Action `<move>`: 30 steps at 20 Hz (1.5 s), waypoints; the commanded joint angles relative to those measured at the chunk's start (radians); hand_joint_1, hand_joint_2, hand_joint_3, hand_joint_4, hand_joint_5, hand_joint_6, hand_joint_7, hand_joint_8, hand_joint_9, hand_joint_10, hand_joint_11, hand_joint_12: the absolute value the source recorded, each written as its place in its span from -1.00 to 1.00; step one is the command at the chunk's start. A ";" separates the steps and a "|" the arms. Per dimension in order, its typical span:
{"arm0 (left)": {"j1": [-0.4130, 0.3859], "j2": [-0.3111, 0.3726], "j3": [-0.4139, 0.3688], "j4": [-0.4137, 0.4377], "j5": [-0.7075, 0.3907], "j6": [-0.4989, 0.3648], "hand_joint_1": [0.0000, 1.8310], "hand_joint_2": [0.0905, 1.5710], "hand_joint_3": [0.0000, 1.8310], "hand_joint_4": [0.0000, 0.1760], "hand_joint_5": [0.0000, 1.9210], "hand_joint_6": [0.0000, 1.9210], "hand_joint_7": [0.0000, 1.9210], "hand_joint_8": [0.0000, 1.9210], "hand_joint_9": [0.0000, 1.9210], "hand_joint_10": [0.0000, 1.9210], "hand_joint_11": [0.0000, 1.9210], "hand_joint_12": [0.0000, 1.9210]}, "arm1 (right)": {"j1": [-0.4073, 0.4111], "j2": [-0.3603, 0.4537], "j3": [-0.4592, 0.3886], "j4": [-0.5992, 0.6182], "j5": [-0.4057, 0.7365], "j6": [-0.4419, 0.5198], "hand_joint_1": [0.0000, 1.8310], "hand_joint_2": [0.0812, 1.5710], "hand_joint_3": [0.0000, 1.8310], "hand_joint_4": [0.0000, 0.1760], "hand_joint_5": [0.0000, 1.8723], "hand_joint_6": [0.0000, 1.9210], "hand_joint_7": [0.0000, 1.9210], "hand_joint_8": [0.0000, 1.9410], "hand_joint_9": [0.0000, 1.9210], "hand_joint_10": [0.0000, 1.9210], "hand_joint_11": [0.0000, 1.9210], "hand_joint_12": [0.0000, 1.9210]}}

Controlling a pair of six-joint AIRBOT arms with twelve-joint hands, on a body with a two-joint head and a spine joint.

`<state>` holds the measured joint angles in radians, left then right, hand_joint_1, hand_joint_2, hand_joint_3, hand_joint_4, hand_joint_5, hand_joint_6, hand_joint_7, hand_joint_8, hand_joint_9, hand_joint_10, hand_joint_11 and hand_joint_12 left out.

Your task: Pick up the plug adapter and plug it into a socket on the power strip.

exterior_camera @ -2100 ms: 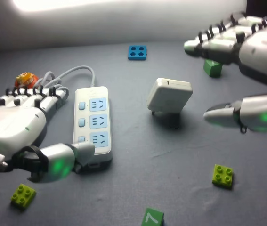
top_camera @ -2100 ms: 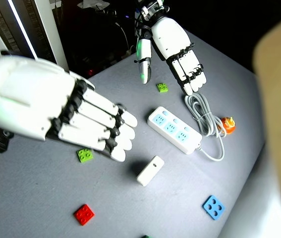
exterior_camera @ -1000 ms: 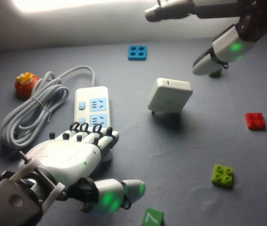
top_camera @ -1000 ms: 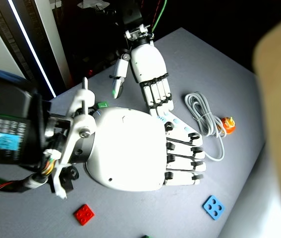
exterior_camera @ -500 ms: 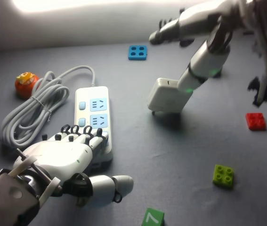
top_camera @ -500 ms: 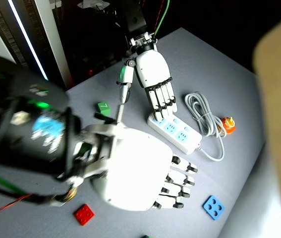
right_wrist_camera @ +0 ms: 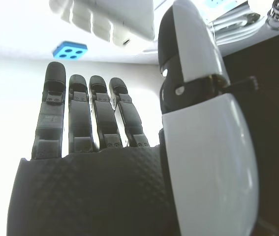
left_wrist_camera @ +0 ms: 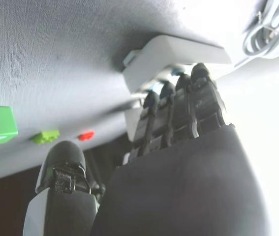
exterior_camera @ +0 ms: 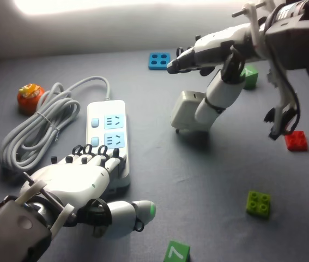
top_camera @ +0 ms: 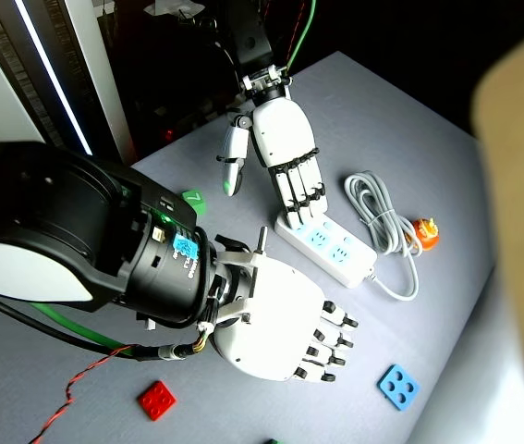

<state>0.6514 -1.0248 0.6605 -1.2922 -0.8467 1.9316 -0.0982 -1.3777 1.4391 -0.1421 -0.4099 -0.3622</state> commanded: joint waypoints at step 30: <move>0.007 -0.001 -0.004 0.026 -0.021 -0.036 -1.00 0.53 -1.00 -1.00 -0.99 -1.00 -1.00 -1.00 -1.00 -1.00 -1.00 -1.00 | -0.089 -0.120 0.159 -0.023 0.162 0.014 0.34 0.17 -1.00 -1.00 -0.91 -1.00 -0.91 -1.00 -0.90 -0.99 -1.00 -0.22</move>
<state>0.6559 -1.0248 0.6598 -1.2976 -0.8471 1.9034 -0.1967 -1.5021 1.5955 -0.1616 -0.3389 -0.3515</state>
